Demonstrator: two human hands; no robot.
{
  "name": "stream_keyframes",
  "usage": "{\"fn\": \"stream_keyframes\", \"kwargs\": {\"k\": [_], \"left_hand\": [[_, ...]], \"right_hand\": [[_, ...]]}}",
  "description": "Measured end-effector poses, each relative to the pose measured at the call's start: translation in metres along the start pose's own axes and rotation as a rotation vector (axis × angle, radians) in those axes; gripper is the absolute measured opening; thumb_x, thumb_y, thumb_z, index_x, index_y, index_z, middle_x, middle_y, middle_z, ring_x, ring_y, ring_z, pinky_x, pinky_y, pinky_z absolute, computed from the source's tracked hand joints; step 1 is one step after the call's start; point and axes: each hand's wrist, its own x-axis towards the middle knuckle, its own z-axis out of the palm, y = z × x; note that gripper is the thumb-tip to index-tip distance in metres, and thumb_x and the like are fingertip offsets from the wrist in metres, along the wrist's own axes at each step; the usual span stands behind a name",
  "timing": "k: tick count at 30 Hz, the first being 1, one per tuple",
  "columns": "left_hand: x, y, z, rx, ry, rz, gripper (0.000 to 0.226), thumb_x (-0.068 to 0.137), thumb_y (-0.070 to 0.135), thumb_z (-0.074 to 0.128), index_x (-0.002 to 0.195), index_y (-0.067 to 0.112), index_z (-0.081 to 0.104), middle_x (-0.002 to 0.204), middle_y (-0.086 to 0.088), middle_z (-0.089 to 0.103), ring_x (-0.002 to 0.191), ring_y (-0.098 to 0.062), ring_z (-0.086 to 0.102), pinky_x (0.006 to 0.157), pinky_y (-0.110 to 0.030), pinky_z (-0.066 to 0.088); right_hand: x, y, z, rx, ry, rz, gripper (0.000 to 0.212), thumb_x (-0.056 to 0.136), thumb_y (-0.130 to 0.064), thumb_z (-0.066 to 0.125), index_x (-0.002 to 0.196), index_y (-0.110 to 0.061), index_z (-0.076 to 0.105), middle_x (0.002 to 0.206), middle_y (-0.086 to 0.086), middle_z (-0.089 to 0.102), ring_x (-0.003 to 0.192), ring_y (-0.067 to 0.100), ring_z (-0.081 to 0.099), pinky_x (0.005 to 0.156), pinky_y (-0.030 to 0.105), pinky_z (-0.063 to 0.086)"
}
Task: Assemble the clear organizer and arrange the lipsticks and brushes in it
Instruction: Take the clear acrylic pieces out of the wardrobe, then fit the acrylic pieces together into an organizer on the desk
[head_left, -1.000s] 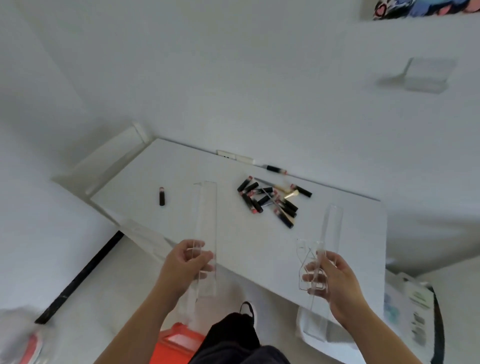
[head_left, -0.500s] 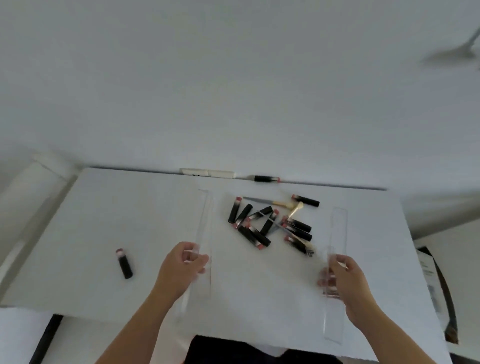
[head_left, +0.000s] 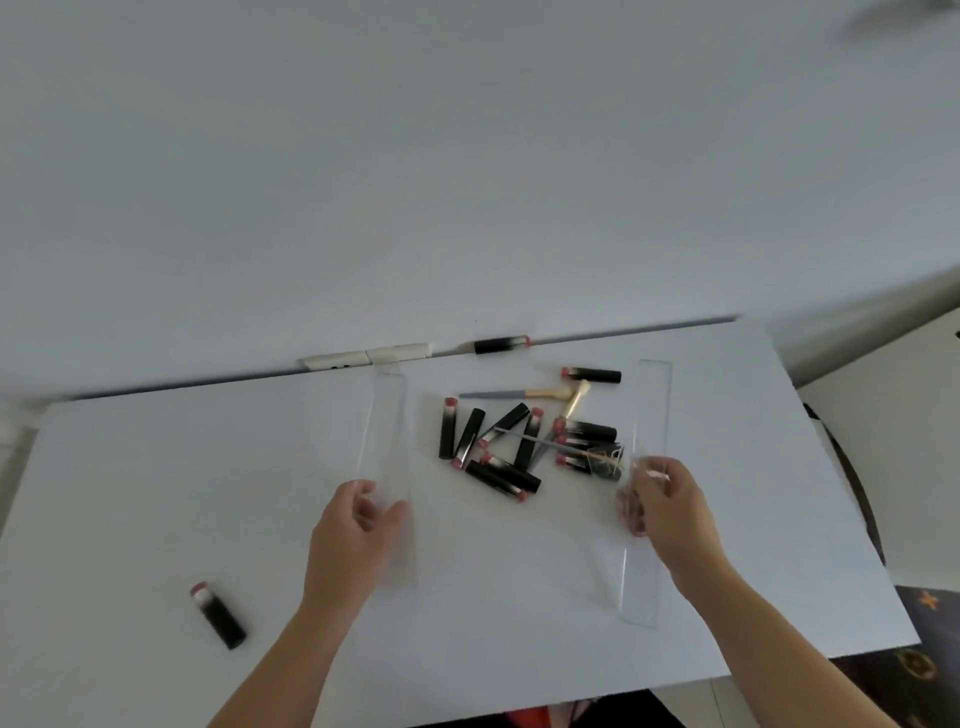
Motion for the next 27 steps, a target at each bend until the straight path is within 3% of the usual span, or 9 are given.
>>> {"fn": "stream_keyframes", "kwargs": {"k": [4,8,13,17,22,24,27], "left_hand": [[0.000,-0.001,0.007,0.000,0.072,-0.012,0.042,0.085,0.041,0.079,0.118,0.027,0.057,0.083,0.004,0.065,0.074,-0.007,0.064,0.063,-0.016,0.041],[0.000,0.000,0.016,0.027,0.189,0.005,0.044,0.089,0.046,0.073,0.124,0.024,0.058,0.087,0.007,0.064,0.078,-0.006,0.062,0.064,-0.015,0.039],[0.003,-0.001,0.027,0.041,0.312,0.017,0.044,0.091,0.045,0.069,0.126,0.020,0.064,0.104,0.005,0.060,0.097,-0.016,0.059,0.081,-0.028,0.042],[0.012,-0.004,0.028,0.026,0.321,0.025,0.050,0.091,0.047,0.068,0.132,0.018,0.063,0.118,-0.002,0.059,0.099,-0.018,0.059,0.083,-0.031,0.043],[0.019,-0.013,0.019,-0.050,0.325,0.034,0.058,0.088,0.032,0.067,0.144,0.026,0.052,0.123,0.001,0.059,0.101,-0.017,0.059,0.077,-0.028,0.040],[0.019,-0.018,0.013,-0.072,0.295,0.061,0.062,0.086,0.030,0.066,0.146,0.030,0.048,0.121,0.004,0.058,0.101,-0.017,0.060,0.074,-0.028,0.040],[0.025,-0.026,0.006,-0.036,0.260,0.146,0.068,0.085,0.028,0.070,0.149,0.028,0.045,0.124,0.000,0.057,0.106,-0.022,0.061,0.083,-0.031,0.040]], "right_hand": [[0.002,0.005,0.006,-0.093,-0.009,-0.097,0.011,0.096,-0.031,0.057,0.106,-0.035,0.054,0.065,0.001,0.068,0.049,0.009,0.058,0.043,0.017,0.044],[0.007,0.013,0.009,-0.132,0.031,-0.181,0.018,0.093,-0.040,0.061,0.110,-0.035,0.057,0.078,-0.004,0.070,0.060,0.013,0.066,0.052,0.028,0.051],[0.005,0.022,0.017,-0.178,0.098,-0.351,0.010,0.091,-0.047,0.060,0.100,-0.045,0.055,0.075,-0.022,0.064,0.054,0.002,0.057,0.047,0.025,0.046],[0.010,0.033,0.024,-0.150,0.151,-0.415,0.009,0.090,-0.046,0.063,0.087,-0.046,0.055,0.079,-0.013,0.064,0.067,0.009,0.060,0.057,0.030,0.051],[0.017,0.051,0.030,-0.137,0.225,-0.525,0.007,0.090,-0.040,0.062,0.085,-0.043,0.058,0.093,-0.012,0.061,0.077,0.011,0.059,0.069,0.030,0.048],[0.024,0.054,0.030,-0.162,0.251,-0.554,0.003,0.090,-0.039,0.061,0.091,-0.037,0.063,0.092,-0.009,0.064,0.077,0.013,0.061,0.066,0.027,0.043],[0.032,0.055,0.029,-0.153,0.299,-0.553,0.007,0.086,-0.033,0.063,0.091,-0.030,0.068,0.081,-0.010,0.068,0.066,0.005,0.061,0.050,0.018,0.039]]}}
